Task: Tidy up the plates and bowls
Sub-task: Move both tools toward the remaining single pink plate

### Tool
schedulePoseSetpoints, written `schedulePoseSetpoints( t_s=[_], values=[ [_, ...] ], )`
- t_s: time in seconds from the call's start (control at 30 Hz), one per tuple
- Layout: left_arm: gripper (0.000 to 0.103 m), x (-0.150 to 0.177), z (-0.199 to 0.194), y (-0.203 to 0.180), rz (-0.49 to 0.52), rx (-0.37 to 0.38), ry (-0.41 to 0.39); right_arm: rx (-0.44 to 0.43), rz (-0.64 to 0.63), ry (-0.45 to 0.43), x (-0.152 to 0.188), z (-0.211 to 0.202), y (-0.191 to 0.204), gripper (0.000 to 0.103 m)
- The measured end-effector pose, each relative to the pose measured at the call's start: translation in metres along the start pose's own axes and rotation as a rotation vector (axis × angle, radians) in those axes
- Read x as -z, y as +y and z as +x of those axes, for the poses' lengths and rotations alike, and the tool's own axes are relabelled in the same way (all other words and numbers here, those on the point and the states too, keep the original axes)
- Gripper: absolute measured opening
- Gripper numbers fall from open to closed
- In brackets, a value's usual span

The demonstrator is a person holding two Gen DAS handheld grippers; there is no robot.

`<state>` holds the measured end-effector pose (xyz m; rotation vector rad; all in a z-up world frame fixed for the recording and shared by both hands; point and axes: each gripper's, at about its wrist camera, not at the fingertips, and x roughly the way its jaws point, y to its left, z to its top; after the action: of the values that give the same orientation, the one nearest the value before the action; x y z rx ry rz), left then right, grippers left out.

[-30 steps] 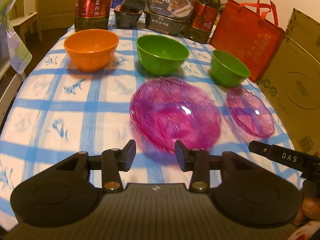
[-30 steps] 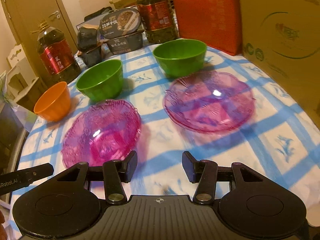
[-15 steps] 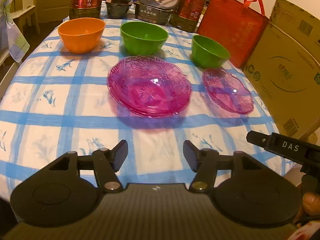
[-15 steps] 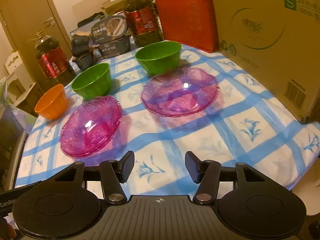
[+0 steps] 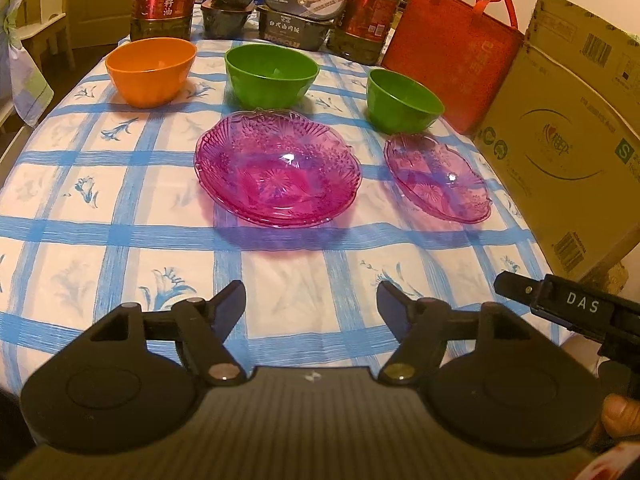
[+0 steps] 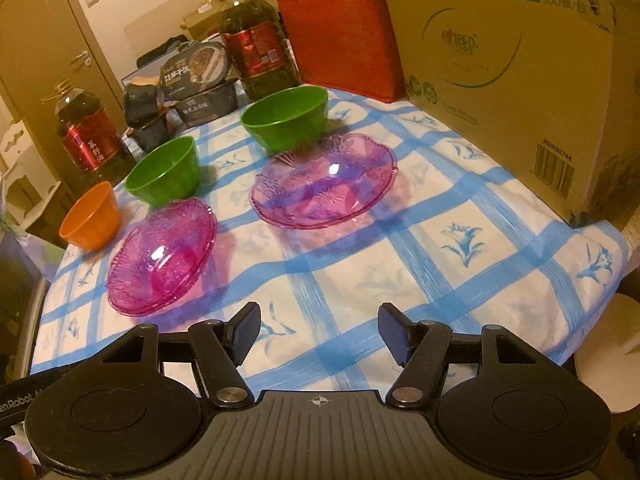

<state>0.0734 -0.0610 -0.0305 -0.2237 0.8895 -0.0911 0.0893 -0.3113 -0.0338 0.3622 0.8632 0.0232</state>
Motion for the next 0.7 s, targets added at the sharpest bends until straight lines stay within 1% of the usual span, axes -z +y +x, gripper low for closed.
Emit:
schedulePoseSetpoints(
  t_s=[0.13, 0.3, 0.47, 0.7],
  values=[
    [0.076, 0.0, 0.001, 0.0, -0.002, 0.011, -0.006, 0.003, 0.004, -0.003, -0.001, 0.0, -0.002, 0.065],
    [0.076, -0.002, 0.005, -0.005, 0.001, 0.021, 0.004, 0.017, 0.014, 0.0, -0.003, 0.003, -0.009, 0.065],
    [0.076, -0.004, 0.012, -0.015, 0.018, 0.035, 0.017, 0.031, 0.026, -0.015, -0.008, 0.001, -0.018, 0.065],
    [0.076, -0.015, 0.027, -0.037, 0.032, 0.066, 0.024, 0.068, 0.056, -0.029, -0.021, 0.002, -0.041, 0.065]
  ],
)
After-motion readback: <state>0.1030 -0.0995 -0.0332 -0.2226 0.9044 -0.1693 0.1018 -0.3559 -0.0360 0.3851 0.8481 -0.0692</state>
